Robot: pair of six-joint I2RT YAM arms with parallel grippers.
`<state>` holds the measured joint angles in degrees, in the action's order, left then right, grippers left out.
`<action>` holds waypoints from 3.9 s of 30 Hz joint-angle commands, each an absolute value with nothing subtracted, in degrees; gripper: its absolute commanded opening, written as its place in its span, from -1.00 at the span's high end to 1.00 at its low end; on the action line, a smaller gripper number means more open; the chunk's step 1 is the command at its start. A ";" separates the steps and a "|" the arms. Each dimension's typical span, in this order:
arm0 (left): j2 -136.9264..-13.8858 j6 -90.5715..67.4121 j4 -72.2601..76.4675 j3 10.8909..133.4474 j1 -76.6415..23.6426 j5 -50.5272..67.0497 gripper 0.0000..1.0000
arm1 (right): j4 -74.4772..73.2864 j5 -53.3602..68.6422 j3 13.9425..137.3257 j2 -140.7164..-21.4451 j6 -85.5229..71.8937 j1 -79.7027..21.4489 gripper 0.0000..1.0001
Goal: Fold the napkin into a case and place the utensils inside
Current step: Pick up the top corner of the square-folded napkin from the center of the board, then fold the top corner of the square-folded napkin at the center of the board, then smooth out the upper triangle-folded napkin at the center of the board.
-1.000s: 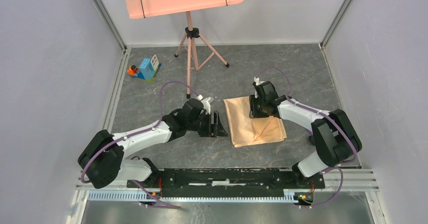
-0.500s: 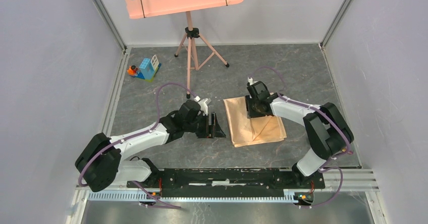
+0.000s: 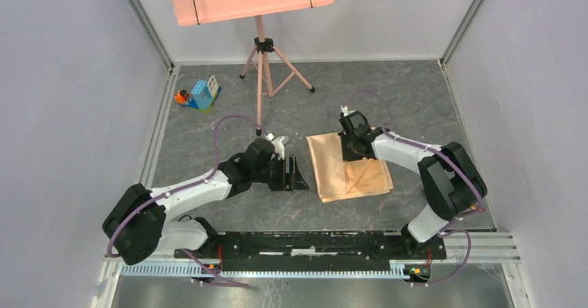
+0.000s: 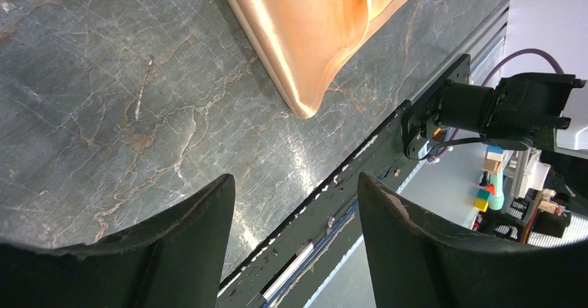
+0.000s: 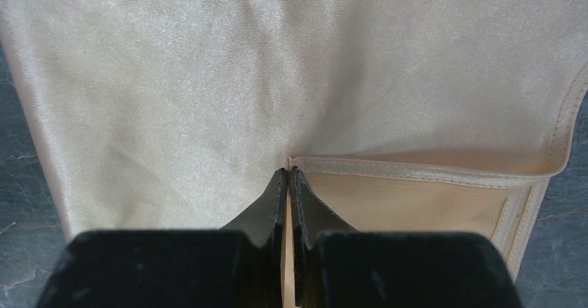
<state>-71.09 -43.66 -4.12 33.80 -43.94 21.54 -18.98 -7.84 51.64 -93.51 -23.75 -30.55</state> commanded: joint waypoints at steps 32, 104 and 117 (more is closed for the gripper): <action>-66.07 -49.74 -1.88 27.33 -43.37 19.42 -0.44 | 2.45 13.80 62.15 -104.99 -15.29 -30.72 1.00; -117.71 -28.48 -20.48 82.55 -40.30 -6.73 0.21 | 13.36 25.44 47.02 -97.75 -20.45 -5.97 0.26; -118.15 -28.11 -19.23 82.37 -39.84 -4.40 0.36 | 15.00 23.29 46.37 -99.83 -20.58 -4.72 0.27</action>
